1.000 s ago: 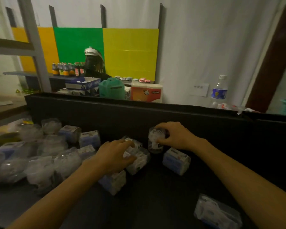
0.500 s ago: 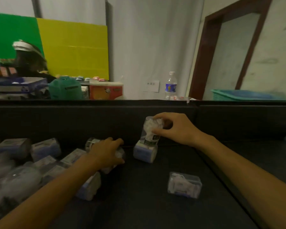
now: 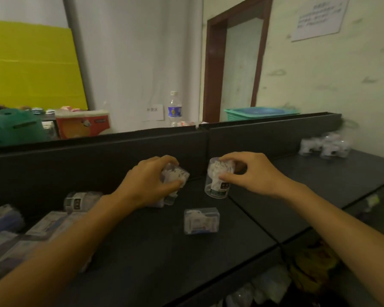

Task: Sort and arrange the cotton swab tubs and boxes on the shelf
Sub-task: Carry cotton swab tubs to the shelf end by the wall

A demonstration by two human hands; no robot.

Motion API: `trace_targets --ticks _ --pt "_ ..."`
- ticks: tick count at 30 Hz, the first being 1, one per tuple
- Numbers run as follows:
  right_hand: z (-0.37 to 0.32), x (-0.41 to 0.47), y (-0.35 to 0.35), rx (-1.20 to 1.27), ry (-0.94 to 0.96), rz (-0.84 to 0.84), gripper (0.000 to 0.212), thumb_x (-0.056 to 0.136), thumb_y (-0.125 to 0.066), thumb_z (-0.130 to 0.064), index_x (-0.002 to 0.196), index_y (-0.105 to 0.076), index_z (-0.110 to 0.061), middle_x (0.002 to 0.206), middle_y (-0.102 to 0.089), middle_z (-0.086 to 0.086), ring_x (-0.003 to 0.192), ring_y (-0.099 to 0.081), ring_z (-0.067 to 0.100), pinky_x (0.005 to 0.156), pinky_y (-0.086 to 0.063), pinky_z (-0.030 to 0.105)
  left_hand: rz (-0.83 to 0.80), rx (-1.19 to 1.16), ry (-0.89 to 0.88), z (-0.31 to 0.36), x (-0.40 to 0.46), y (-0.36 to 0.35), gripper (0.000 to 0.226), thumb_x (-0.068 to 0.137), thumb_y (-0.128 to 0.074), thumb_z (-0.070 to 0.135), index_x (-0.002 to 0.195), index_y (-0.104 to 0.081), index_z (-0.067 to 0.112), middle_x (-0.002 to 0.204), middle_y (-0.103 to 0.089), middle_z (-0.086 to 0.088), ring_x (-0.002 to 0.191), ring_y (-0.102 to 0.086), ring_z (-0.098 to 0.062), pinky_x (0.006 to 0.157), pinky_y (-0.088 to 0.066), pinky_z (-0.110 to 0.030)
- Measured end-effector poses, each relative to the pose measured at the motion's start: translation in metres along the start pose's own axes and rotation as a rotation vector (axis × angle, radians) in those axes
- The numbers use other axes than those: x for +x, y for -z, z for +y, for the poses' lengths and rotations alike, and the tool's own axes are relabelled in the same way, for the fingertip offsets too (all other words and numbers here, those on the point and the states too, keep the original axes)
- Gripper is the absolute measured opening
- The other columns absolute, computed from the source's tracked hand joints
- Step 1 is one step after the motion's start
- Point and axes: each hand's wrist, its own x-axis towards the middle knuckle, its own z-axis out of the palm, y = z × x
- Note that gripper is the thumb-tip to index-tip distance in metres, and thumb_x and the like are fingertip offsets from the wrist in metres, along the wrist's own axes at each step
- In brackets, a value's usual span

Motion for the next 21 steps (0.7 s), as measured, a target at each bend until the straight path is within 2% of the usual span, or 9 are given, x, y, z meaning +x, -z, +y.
trace_targets --ticks 5,9,15,21 --pt "0.036 -0.021 0.040 -0.081 -0.003 0.045 0.047 0.080 -0.071 -0.042 0.124 -0.059 -0.030 0.115 -0.060 -0.008 0.094 -0.056 -0.002 0.072 -0.044 0.008 0.007 -0.146 -0.130 0.053 0.028 -0.026 0.043 0.079 -0.065 0.041 0.118 -0.046 0.034 0.113 -0.055 0.007 0.090 -0.061 -0.008 0.070 -0.057 -0.025" --pt "0.076 -0.041 0.084 -0.118 -0.028 0.047 0.048 0.079 -0.071 -0.044 0.124 -0.060 -0.030 0.117 -0.062 -0.007 0.095 -0.057 -0.001 0.074 -0.045 0.010 0.031 -0.220 -0.167 0.103 0.057 -0.057 0.043 0.078 -0.064 0.040 0.116 -0.046 0.034 0.112 -0.052 0.009 0.089 -0.061 -0.008 0.065 -0.056 -0.020" --pt "0.142 -0.080 0.159 -0.211 -0.069 0.032 0.052 0.079 -0.067 -0.052 0.126 -0.058 -0.033 0.119 -0.062 -0.006 0.102 -0.058 0.007 0.089 -0.051 0.031 0.081 -0.255 -0.241 0.183 0.097 -0.121 0.045 0.080 -0.067 0.035 0.120 -0.047 0.028 0.117 -0.052 0.005 0.091 -0.059 -0.009 0.066 -0.055 -0.019" --pt "0.207 -0.129 0.227 -0.262 -0.141 0.077 0.049 0.078 -0.070 -0.049 0.123 -0.062 -0.031 0.114 -0.063 -0.008 0.098 -0.058 0.007 0.087 -0.051 0.029 0.076 -0.306 -0.265 0.253 0.132 -0.189 0.045 0.079 -0.068 0.034 0.119 -0.046 0.030 0.119 -0.051 0.004 0.092 -0.058 -0.009 0.063 -0.054 -0.017"
